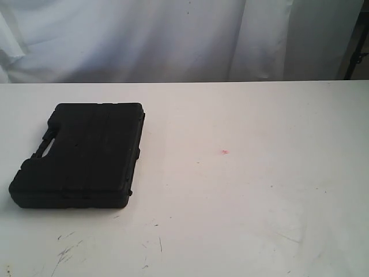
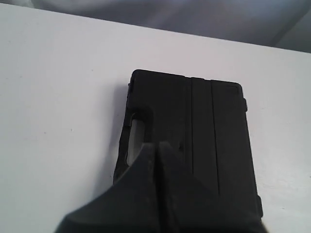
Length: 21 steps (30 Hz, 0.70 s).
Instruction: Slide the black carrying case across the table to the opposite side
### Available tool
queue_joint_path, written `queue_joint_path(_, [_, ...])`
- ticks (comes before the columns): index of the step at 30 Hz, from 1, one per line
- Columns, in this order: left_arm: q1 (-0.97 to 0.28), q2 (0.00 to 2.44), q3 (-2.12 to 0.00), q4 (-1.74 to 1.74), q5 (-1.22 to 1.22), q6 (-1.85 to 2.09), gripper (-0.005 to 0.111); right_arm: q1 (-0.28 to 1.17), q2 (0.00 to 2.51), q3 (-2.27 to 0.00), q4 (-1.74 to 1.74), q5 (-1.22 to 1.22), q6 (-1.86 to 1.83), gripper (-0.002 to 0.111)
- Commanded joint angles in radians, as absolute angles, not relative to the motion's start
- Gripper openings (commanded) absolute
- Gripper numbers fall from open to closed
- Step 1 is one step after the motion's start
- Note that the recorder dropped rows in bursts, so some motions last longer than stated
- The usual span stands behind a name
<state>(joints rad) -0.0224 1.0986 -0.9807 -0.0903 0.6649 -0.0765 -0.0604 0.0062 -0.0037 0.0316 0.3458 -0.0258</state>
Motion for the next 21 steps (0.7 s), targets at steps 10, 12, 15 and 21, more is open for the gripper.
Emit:
queue_joint_path(10, [-0.022,0.604,-0.709,-0.174,0.695,-0.078,0.000,-0.064,0.000,0.000,0.034,0.344,-0.030,0.000])
queue_joint_path(12, [-0.022,0.555,-0.699,-0.169,0.729,-0.070,0.000,-0.064,0.000,0.000,0.034,0.344,-0.030,0.000])
queue_joint_path(15, [-0.022,0.492,-0.699,-0.161,0.735,-0.070,0.000,-0.064,0.000,0.000,0.034,0.344,-0.030,0.000])
queue_joint_path(21, [-0.022,0.390,-0.694,-0.096,0.746,-0.066,0.000,-0.064,0.000,0.000,0.034,0.344,-0.030,0.000])
